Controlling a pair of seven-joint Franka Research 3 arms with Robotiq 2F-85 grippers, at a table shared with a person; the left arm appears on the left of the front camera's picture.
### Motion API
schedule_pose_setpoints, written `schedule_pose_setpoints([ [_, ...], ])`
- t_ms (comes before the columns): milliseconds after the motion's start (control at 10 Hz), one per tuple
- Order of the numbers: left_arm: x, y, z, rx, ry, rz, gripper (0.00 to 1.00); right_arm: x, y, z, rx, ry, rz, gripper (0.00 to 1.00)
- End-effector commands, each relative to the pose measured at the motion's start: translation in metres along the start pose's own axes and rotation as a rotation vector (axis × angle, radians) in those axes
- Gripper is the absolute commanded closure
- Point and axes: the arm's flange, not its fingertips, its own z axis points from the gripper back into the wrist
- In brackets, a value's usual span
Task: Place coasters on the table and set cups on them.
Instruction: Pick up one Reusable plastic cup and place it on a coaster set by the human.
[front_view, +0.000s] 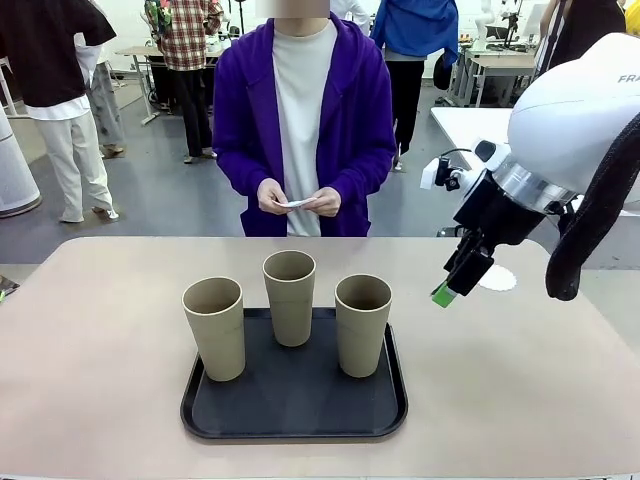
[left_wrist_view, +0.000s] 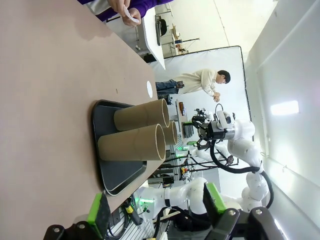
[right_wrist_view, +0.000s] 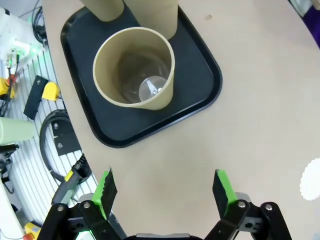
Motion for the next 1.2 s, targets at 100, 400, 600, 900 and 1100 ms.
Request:
schedule_pose_setpoints([
  [100, 0.000, 0.000, 0.000, -0.012, -0.005, -0.014, 0.00, -0.001, 0.003, 0.007, -0.010, -0.004, 0.001, 0.00],
  [400, 0.000, 0.000, 0.000, -0.012, -0.005, -0.014, 0.00, -0.023, -0.009, 0.013, 0.101, -0.192, 0.095, 0.00],
  [600, 0.000, 0.000, 0.000, -0.012, -0.005, -0.014, 0.00, -0.066, -0.041, 0.009, 0.305, -0.570, 0.200, 0.00],
  [900, 0.000, 0.000, 0.000, -0.012, -0.005, -0.014, 0.00, -0.110, -0.076, -0.036, 0.369, -0.748, 0.224, 0.00],
  [1100, 0.000, 0.000, 0.000, -0.012, -0.005, -0.014, 0.00, -0.119, -0.082, -0.071, 0.386, -0.769, 0.216, 0.00],
])
